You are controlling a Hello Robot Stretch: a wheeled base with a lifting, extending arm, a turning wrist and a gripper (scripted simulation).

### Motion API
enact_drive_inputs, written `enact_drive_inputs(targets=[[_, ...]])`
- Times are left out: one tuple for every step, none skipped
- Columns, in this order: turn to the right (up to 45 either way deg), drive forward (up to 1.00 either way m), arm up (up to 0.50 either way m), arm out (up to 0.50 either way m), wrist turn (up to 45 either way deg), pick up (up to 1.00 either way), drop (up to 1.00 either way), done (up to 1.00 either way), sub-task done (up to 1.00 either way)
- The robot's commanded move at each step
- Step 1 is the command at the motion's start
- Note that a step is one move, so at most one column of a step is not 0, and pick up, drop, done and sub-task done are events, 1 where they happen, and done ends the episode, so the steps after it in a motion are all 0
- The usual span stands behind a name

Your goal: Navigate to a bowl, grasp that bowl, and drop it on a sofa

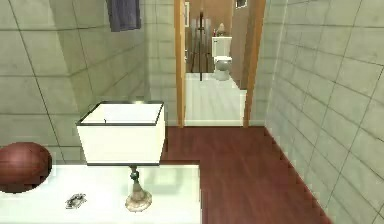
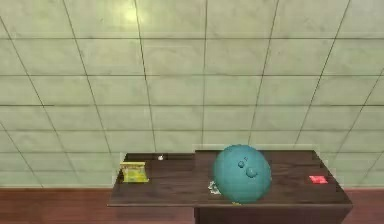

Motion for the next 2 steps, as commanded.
enact_drive_inputs(targets=[[45.0,0.0,0.0,0.0,0.0,0.0,0.0,0.0,0.0],[0.0,0.6,0.0,0.0,0.0,0.0,0.0,0.0,0.0]])
